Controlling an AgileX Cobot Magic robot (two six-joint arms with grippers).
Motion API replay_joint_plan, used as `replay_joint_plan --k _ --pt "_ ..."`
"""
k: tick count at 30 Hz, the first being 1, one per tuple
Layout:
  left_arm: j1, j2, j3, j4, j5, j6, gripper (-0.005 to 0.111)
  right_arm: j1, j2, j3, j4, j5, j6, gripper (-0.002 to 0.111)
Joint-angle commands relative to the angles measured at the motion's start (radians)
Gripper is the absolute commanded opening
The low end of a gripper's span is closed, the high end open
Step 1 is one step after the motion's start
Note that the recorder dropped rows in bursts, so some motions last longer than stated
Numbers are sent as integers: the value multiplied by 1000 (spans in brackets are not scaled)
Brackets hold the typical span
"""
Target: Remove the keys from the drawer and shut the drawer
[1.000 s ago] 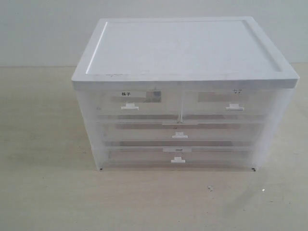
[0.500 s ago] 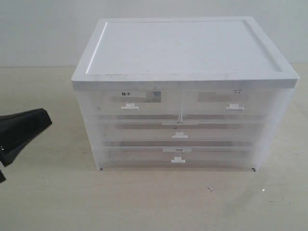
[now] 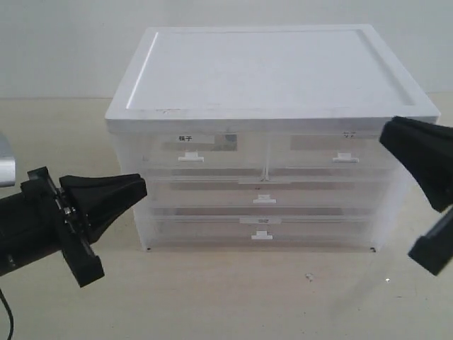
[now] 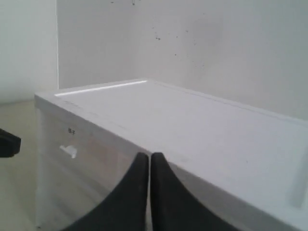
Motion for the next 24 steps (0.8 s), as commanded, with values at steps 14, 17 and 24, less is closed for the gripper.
replay_joint_plan --k 14,17,24 --pt "-10 4 -5 -108 -12 58 4 133 132 -264 374 68 -595 0" --pt "-10 4 -5 -106 -12 58 4 198 88 -361 672 369 -818 0" --pt "-10 4 -5 -83 -12 58 4 308 87 -572 810 903 -1382 0"
